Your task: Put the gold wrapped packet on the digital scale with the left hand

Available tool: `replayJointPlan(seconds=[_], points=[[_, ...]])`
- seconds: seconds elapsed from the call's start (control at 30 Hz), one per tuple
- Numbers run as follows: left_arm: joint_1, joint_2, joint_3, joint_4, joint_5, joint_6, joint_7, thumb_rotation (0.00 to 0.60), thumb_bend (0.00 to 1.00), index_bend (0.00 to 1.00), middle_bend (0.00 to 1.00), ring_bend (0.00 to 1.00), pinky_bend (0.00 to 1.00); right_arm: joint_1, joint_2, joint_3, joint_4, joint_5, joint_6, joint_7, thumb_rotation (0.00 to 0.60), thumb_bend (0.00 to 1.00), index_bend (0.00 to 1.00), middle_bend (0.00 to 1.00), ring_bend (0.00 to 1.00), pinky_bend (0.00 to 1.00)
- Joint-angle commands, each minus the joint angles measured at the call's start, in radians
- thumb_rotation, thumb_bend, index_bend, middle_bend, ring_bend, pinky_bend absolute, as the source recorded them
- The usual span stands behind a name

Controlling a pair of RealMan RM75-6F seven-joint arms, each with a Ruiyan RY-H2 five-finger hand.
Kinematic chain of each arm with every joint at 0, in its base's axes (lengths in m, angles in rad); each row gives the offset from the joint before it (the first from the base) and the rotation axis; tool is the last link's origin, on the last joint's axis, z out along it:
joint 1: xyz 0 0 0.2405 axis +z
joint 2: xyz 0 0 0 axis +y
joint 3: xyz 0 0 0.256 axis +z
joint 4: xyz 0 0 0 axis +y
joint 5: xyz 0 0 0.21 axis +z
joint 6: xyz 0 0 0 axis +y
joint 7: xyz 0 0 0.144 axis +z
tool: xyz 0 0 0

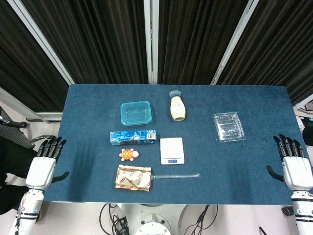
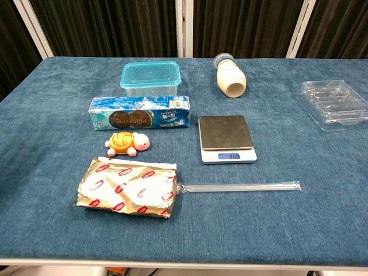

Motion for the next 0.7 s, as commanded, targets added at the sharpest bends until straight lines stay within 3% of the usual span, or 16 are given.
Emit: replayJointPlan(seconds=[0.03, 0.33, 0.7], points=[[0.000, 0.000, 0.000, 0.000, -0.001, 0.000, 0.000, 0.600, 0.12, 0.00, 0.00, 0.00, 0.00, 0.000, 0.000, 0.000, 0.000, 0.000, -0.001, -0.001, 0.600, 0.16, 0.00, 0.00, 0.00, 0.00], [0.004, -0.001, 0.014, -0.017, 0.008, -0.001, -0.004, 0.600, 0.12, 0.00, 0.00, 0.00, 0.00, -0.003, 0.003, -0.001, 0.001, -0.006, 0.004, 0.011, 0.600, 0.16, 0.00, 0.00, 0.00, 0.00], [-0.038, 0.007, 0.075, -0.054, 0.086, -0.093, -0.086, 0.600, 0.12, 0.00, 0.00, 0.00, 0.00, 0.008, 0.020, 0.017, 0.000, 0.009, -0.007, 0.021, 0.600, 0.16, 0.00, 0.00, 0.00, 0.00]])
